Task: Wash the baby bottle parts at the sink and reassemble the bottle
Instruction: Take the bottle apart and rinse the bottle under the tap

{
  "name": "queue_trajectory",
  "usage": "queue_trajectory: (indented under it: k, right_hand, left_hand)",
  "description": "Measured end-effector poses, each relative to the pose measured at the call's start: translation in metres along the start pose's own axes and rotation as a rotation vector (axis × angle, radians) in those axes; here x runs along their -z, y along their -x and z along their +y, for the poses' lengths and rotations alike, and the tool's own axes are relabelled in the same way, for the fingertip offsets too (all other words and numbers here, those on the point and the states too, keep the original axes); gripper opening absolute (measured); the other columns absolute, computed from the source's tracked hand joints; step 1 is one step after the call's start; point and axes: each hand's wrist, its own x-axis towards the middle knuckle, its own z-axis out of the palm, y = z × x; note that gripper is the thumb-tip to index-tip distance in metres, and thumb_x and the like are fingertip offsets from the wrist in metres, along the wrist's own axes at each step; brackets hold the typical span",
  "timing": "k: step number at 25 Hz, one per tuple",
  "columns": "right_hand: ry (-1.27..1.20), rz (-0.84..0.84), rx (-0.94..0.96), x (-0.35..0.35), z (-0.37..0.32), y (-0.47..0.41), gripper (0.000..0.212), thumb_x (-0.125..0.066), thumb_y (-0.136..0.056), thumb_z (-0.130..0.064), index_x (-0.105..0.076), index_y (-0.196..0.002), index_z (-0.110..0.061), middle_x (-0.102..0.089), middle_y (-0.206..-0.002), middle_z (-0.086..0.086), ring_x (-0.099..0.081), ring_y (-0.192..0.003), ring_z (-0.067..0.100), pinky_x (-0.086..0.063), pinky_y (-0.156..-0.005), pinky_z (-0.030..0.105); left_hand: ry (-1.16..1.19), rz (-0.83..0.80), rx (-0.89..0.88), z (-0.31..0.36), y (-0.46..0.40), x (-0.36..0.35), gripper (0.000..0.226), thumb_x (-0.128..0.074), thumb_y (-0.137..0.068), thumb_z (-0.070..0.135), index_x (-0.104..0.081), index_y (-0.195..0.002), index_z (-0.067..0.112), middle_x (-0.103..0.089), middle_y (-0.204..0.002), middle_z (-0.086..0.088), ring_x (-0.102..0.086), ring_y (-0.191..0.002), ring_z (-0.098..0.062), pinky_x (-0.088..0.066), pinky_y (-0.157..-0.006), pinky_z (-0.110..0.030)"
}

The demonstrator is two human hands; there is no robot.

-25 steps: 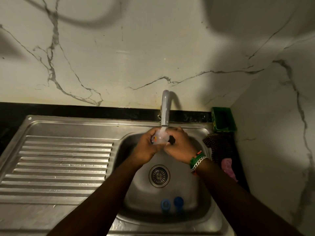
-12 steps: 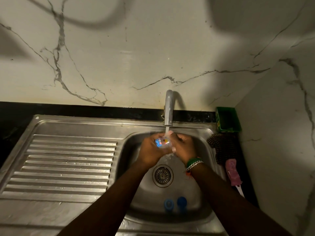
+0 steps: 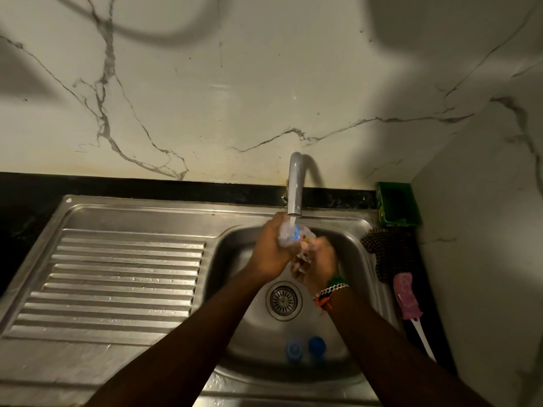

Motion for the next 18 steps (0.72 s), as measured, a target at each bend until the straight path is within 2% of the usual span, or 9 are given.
queue_trajectory:
  k: [2,4,7,9,11,12,15,17,18]
  right_hand:
    - [-0.062,-0.061,0.052,-0.001,0.005,-0.001,0.037,-0.058,-0.093,-0.045,-0.07,-0.089,-0.01,-0.066,-0.074,0.007,-0.059,-0.066,0.017,-0.049,-0.069,0.027]
    - [0.015,-0.06,0.136,-0.001,0.007,-0.001,0.04,-0.067,-0.089,-0.051,-0.074,-0.1,-0.013,-0.075,-0.093,0.011,-0.068,-0.082,0.021,-0.055,-0.082,0.034]
    - [0.273,0.045,0.24,-0.004,0.002,-0.002,0.048,-0.071,-0.084,-0.058,-0.075,-0.099,-0.013,-0.074,-0.101,0.025,-0.07,-0.07,0.025,-0.058,-0.063,0.032]
    - [0.322,0.04,0.204,-0.007,-0.003,-0.005,0.048,-0.069,-0.085,-0.06,-0.076,-0.089,-0.013,-0.074,-0.097,0.025,-0.074,-0.075,0.034,-0.063,-0.072,0.043]
    - [0.359,-0.021,0.134,-0.01,-0.006,0.001,0.042,-0.066,-0.09,-0.055,-0.073,-0.085,-0.015,-0.075,-0.075,0.013,-0.07,-0.065,0.025,-0.06,-0.063,0.034]
    - [0.392,-0.088,0.14,-0.011,-0.006,0.006,0.035,-0.065,-0.093,-0.049,-0.072,-0.092,-0.015,-0.073,-0.075,0.011,-0.067,-0.063,0.023,-0.057,-0.059,0.033]
    - [0.574,-0.33,0.432,-0.009,-0.002,0.015,0.017,-0.062,-0.099,-0.022,-0.067,-0.114,-0.015,-0.072,-0.106,0.018,-0.071,-0.094,0.031,-0.061,-0.08,0.04]
    - [0.837,-0.41,0.621,-0.001,-0.006,0.015,0.032,-0.065,-0.096,-0.013,-0.059,-0.127,-0.012,-0.062,-0.12,0.007,-0.066,-0.101,0.019,-0.057,-0.084,0.024]
    - [1.018,-0.377,0.687,0.004,-0.008,0.011,0.043,-0.068,-0.094,-0.014,-0.054,-0.135,-0.012,-0.052,-0.13,0.005,-0.06,-0.107,0.017,-0.055,-0.089,0.023]
  left_hand:
    - [0.022,0.01,0.035,0.0,-0.003,-0.001,0.055,-0.075,-0.09,0.011,-0.049,-0.139,0.014,-0.062,-0.13,-0.009,-0.068,-0.113,-0.018,-0.06,-0.082,-0.025]
    - [0.046,0.056,0.034,0.001,0.0,0.001,0.043,-0.075,-0.09,0.014,-0.056,-0.129,0.018,-0.067,-0.122,-0.006,-0.07,-0.108,-0.02,-0.061,-0.078,-0.026]
    - [0.211,0.088,0.065,-0.002,0.01,0.004,0.036,-0.072,-0.092,0.012,-0.062,-0.125,0.022,-0.073,-0.115,-0.006,-0.074,-0.102,-0.022,-0.062,-0.076,-0.033]
    - [0.283,0.112,0.076,-0.007,0.014,0.005,0.039,-0.072,-0.092,0.011,-0.062,-0.128,0.022,-0.074,-0.118,-0.005,-0.074,-0.104,-0.023,-0.063,-0.079,-0.038]
    - [0.337,0.181,0.104,-0.01,0.015,0.006,0.041,-0.071,-0.093,0.014,-0.061,-0.131,0.023,-0.073,-0.12,-0.005,-0.074,-0.104,-0.024,-0.063,-0.08,-0.041]
    - [0.373,0.229,0.155,-0.011,0.014,0.008,0.039,-0.07,-0.094,0.019,-0.06,-0.132,0.023,-0.072,-0.119,-0.005,-0.074,-0.102,-0.024,-0.063,-0.078,-0.04]
    - [0.409,0.251,0.354,-0.013,0.012,0.013,0.036,-0.057,-0.1,0.044,-0.067,-0.117,0.014,-0.073,-0.093,-0.006,-0.069,-0.071,-0.018,-0.053,-0.056,-0.026]
    - [0.428,0.224,0.432,-0.014,0.01,0.015,0.047,-0.05,-0.101,0.054,-0.068,-0.104,0.01,-0.062,-0.069,-0.004,-0.051,-0.051,-0.012,-0.04,-0.045,-0.022]
    - [0.459,0.244,0.465,-0.012,0.008,0.015,0.048,-0.049,-0.101,0.054,-0.068,-0.104,0.011,-0.06,-0.065,-0.004,-0.046,-0.048,-0.011,-0.038,-0.043,-0.021]
